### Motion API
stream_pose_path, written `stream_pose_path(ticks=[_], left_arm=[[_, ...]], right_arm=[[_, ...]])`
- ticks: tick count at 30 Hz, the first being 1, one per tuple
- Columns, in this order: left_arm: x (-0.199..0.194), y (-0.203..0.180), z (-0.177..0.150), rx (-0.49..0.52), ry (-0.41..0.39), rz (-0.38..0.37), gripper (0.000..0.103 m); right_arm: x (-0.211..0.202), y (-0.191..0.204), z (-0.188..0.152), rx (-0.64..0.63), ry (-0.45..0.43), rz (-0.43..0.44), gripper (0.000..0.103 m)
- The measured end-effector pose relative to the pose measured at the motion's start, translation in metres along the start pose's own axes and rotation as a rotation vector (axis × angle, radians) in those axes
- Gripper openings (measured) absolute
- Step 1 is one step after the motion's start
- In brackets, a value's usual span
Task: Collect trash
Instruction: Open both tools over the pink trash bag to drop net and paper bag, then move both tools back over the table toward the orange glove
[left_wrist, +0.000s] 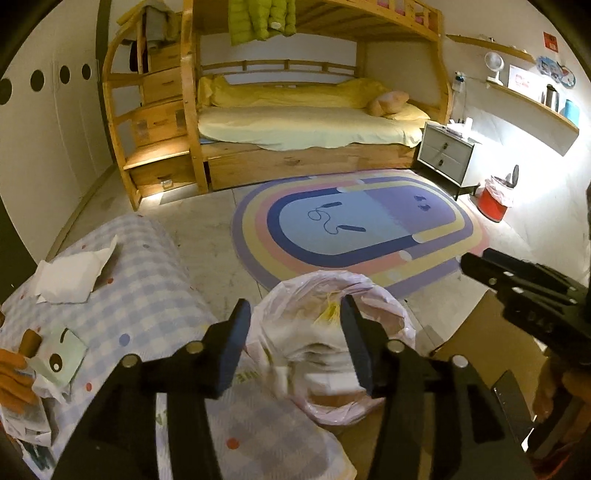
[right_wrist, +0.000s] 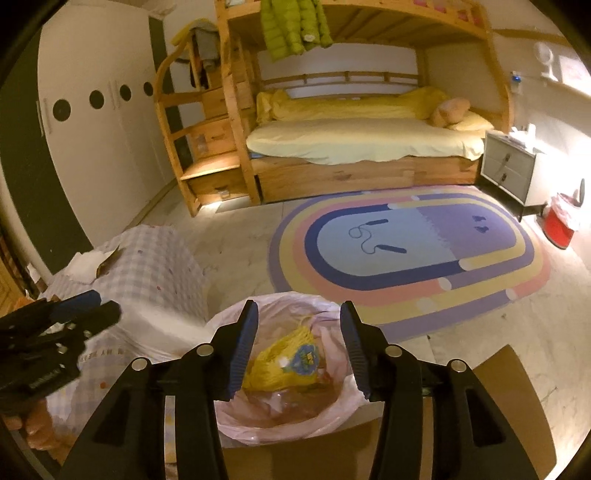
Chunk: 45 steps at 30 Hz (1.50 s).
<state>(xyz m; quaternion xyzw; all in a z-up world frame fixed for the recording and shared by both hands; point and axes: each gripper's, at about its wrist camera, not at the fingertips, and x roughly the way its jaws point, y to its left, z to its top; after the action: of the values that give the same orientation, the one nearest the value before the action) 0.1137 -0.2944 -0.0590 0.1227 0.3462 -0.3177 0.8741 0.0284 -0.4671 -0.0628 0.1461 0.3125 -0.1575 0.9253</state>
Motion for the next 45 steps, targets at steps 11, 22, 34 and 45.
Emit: stream_pose_path(ticks=[11,22,34,45], left_arm=[[-0.053,0.032,-0.027,-0.037,-0.048,0.123,0.054],[-0.125,0.093,-0.056,-0.165,-0.113,0.236,0.059],[-0.193,0.172,-0.109,-0.309,-0.137,0.415,0.063],[-0.208,0.243,-0.144,-0.438,-0.096,0.528,0.063]], right_arm=[[-0.039,0.031,-0.002,-0.034,-0.028,0.092,0.048],[-0.066,0.110,-0.008,-0.164,-0.018,0.215,0.048],[-0.073,0.212,-0.014,-0.358,-0.001,0.343,0.053],[-0.031,0.280,-0.027,-0.453,0.073,0.420,0.053]])
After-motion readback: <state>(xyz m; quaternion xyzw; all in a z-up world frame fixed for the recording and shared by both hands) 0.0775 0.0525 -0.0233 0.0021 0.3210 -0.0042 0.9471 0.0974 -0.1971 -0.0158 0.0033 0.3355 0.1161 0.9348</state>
